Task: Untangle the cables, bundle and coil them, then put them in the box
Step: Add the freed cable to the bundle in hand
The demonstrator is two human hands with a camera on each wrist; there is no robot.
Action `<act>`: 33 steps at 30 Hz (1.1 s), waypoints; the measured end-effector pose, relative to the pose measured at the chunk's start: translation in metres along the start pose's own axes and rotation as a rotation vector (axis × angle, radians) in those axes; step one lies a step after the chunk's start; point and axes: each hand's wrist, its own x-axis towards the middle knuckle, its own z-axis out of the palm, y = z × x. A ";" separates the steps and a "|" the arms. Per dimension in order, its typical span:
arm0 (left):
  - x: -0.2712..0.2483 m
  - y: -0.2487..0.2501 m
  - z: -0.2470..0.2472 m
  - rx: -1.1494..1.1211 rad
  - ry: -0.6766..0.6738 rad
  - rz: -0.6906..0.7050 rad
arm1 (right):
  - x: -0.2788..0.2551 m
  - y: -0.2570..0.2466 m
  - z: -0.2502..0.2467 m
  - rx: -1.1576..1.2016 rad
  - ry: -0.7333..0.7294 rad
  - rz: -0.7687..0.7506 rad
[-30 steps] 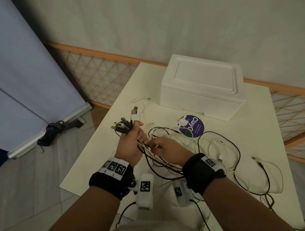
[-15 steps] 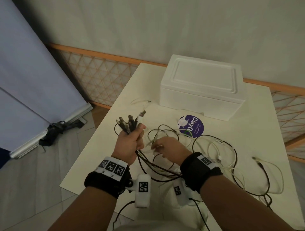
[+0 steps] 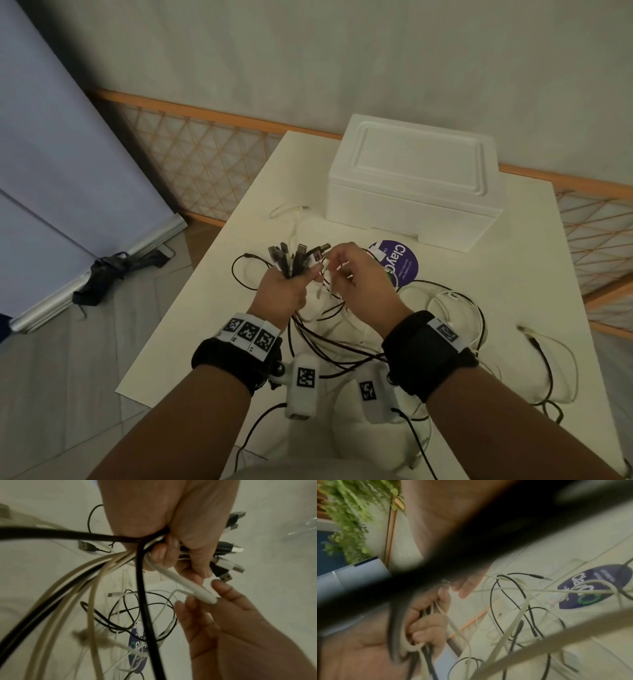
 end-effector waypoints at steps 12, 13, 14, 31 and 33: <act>0.005 -0.007 -0.002 0.083 0.021 0.007 | 0.000 0.014 0.005 -0.193 -0.082 -0.177; 0.004 -0.006 -0.002 0.097 -0.011 0.013 | -0.001 0.009 0.004 -0.155 -0.053 -0.206; 0.004 -0.005 -0.003 0.129 -0.044 0.018 | 0.000 0.003 0.005 -0.126 -0.041 -0.239; 0.000 0.025 0.009 -0.413 -0.151 0.077 | 0.009 0.010 0.009 -0.227 -0.205 -0.020; -0.001 0.026 0.008 -0.407 -0.186 0.084 | 0.011 0.008 0.003 -0.236 -0.163 0.012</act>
